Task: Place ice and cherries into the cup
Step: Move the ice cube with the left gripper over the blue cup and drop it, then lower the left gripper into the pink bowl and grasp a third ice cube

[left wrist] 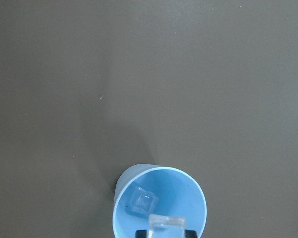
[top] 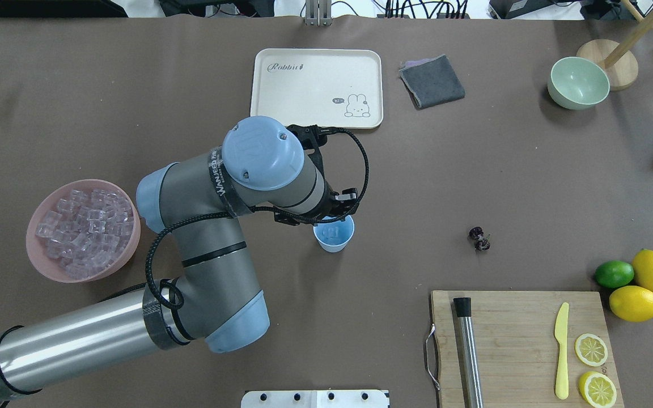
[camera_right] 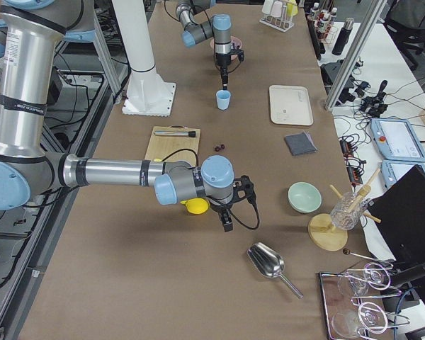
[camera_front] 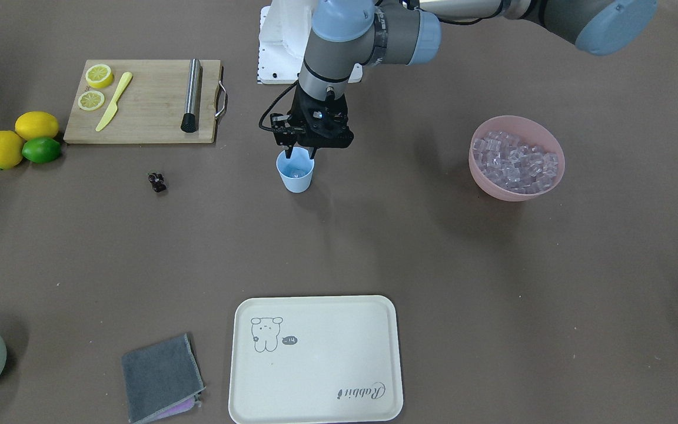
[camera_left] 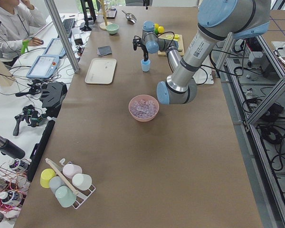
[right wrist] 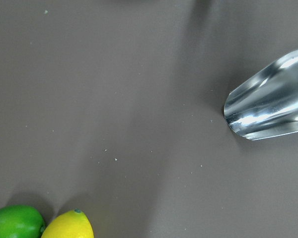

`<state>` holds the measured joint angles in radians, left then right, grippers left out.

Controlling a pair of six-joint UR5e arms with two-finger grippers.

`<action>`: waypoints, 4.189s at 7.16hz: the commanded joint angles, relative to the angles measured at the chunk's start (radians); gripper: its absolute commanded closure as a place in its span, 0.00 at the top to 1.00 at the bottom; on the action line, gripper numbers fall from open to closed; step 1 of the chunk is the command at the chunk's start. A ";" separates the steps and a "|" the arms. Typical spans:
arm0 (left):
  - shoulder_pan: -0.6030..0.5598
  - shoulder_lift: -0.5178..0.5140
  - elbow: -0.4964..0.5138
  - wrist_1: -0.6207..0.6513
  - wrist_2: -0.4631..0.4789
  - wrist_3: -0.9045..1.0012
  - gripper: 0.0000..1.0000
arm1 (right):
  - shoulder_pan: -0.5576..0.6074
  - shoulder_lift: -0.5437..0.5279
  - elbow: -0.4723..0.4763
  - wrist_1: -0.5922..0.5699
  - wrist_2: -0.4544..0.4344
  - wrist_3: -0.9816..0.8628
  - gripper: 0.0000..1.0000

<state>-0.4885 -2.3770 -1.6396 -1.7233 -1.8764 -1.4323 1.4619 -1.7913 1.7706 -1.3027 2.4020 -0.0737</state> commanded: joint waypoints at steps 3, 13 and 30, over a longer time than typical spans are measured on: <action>-0.091 0.348 -0.321 0.016 -0.018 0.291 0.72 | -0.002 0.003 0.000 -0.001 0.009 0.000 1.00; -0.252 0.733 -0.344 0.002 -0.047 0.506 0.67 | -0.009 -0.002 -0.010 -0.003 0.025 0.000 1.00; -0.184 0.350 -0.383 0.226 -0.178 0.257 0.00 | -0.011 -0.011 -0.016 -0.001 0.025 0.000 1.00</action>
<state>-0.7410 -1.9217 -2.0590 -1.5036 -2.0551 -1.0787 1.4517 -1.8024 1.7549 -1.3044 2.4267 -0.0736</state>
